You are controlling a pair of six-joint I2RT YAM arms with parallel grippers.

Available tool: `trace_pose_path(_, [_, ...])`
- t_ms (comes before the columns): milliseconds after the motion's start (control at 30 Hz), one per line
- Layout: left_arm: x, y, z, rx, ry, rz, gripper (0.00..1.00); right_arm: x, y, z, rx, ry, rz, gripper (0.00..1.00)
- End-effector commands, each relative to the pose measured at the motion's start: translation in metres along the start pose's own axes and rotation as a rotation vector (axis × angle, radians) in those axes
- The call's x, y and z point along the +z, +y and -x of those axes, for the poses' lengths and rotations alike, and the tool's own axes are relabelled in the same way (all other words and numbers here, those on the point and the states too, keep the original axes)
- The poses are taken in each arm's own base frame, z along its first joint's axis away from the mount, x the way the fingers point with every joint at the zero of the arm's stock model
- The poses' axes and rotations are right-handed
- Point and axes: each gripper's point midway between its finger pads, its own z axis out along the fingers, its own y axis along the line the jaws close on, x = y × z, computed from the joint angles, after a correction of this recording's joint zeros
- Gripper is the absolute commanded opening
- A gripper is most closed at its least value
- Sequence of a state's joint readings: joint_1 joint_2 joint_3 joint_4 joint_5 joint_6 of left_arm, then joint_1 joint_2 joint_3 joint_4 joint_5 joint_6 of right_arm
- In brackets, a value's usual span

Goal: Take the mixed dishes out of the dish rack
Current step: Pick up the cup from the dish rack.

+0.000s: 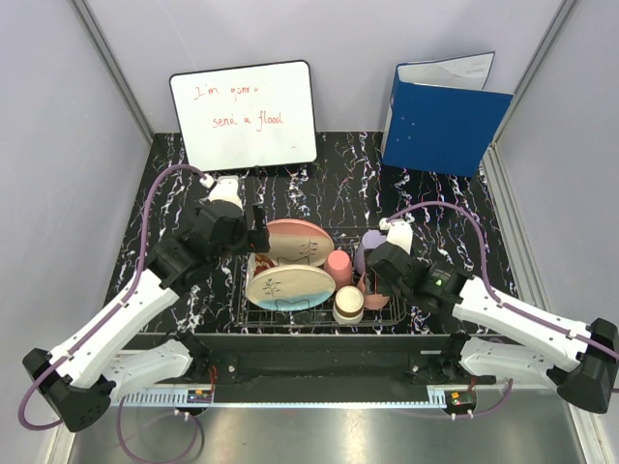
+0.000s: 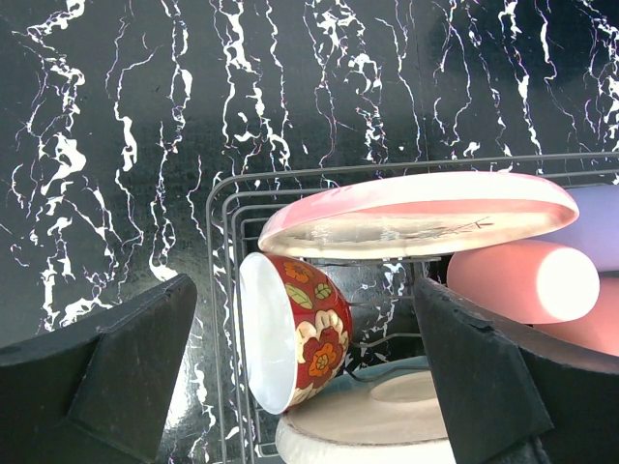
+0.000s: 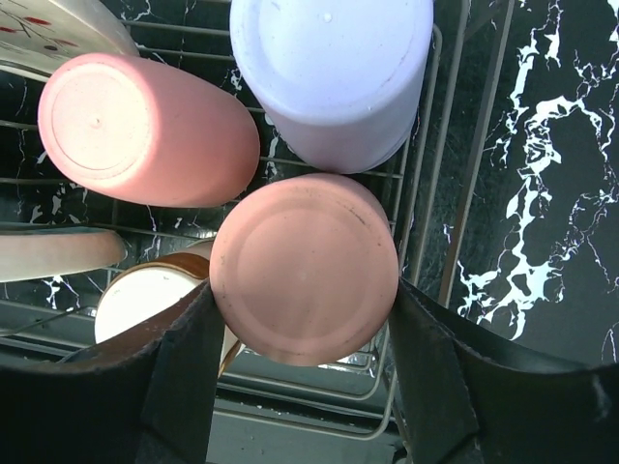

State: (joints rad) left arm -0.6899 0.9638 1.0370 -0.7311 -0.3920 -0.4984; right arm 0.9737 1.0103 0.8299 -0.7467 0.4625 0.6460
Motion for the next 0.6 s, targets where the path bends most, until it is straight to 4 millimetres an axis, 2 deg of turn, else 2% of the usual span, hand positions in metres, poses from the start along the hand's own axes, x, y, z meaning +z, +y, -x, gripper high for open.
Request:
trace_pose_path(0, [-0.002,-0.006,0.008,-0.021,-0.036,-0.032,0.99,-0.012,0.007,0.025,0.048,-0.096,0.033,0.36])
trace_pose_path(33, [-0.002,-0.006,0.009,-0.020,-0.037,-0.032,0.99,-0.016,0.007,0.029,0.052,-0.106,0.041,0.31])
trace_pose_path(67, [-0.002,-0.006,0.009,-0.022,-0.038,-0.033,0.99,-0.023,0.010,0.038,0.062,-0.126,0.057,0.19])
trace_pose_path(133, [-0.003,-0.006,0.011,-0.021,-0.041,-0.033,0.99,-0.035,0.010,0.049,0.063,-0.146,0.073,0.10])
trace_pose_path(167, [-0.003,-0.006,0.012,-0.019,-0.046,-0.030,0.99,-0.047,0.014,0.063,0.063,-0.177,0.092,0.06])
trace_pose_path(200, [-0.004,-0.007,0.014,-0.019,-0.052,-0.033,0.99,-0.054,0.010,0.067,0.058,-0.180,0.084,0.00])
trace_pose_path(233, [-0.005,-0.006,0.016,-0.018,-0.054,-0.033,0.99,-0.062,0.010,0.075,0.057,-0.192,0.086,0.00])
trace_pose_path(267, [-0.005,-0.006,0.018,-0.018,-0.060,-0.027,0.99,-0.079,0.012,0.096,0.063,-0.240,0.104,0.00])
trace_pose_path(333, [-0.008,-0.005,0.024,-0.022,-0.079,-0.023,0.99,-0.100,0.008,0.112,0.059,-0.278,0.117,0.00])
trace_pose_path(367, [-0.010,-0.003,0.027,-0.026,-0.091,-0.012,0.99,-0.119,0.009,0.131,0.064,-0.330,0.140,0.00])
trace_pose_path(433, [-0.014,-0.002,0.036,-0.036,-0.118,-0.006,0.99,-0.137,0.008,0.145,0.053,-0.369,0.165,0.00])
trace_pose_path(467, [-0.017,-0.001,0.041,-0.041,-0.131,-0.004,0.99,-0.152,0.009,0.158,0.070,-0.406,0.192,0.00])
trace_pose_path(567, [-0.031,0.001,0.064,-0.078,-0.204,0.005,0.99,-0.170,0.014,0.181,0.099,-0.485,0.234,0.00])
